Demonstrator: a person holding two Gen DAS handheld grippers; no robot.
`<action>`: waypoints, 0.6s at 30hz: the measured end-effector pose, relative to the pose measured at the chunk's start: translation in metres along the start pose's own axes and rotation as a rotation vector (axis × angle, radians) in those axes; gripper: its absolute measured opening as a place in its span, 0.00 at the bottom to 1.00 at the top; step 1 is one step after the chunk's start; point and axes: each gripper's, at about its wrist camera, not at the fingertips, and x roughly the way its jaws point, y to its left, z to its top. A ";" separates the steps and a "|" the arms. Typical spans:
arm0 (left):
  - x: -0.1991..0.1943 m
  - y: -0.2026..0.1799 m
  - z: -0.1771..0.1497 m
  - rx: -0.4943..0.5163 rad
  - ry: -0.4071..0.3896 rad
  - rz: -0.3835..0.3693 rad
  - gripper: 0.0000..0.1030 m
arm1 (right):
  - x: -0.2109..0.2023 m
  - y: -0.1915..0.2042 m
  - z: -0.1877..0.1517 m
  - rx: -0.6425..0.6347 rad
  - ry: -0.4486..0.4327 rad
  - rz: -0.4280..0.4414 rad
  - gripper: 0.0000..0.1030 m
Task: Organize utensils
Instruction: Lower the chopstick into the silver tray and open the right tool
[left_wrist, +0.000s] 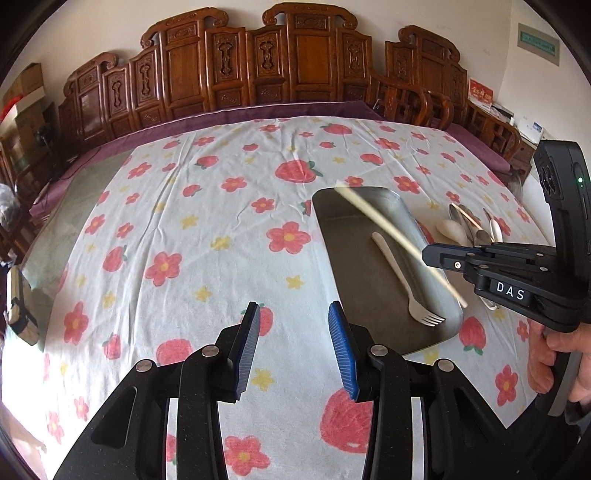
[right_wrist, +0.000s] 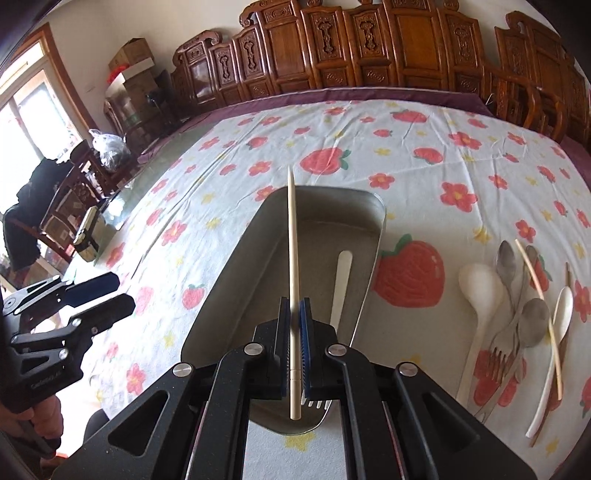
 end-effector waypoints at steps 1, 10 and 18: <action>0.000 -0.001 0.000 0.001 -0.001 -0.002 0.36 | -0.001 0.001 -0.001 -0.005 0.001 0.004 0.10; -0.010 -0.029 0.004 0.018 -0.035 -0.051 0.48 | -0.052 -0.022 -0.018 -0.065 -0.056 0.003 0.14; -0.010 -0.082 0.010 0.080 -0.077 -0.086 0.68 | -0.103 -0.091 -0.049 -0.067 -0.079 -0.112 0.14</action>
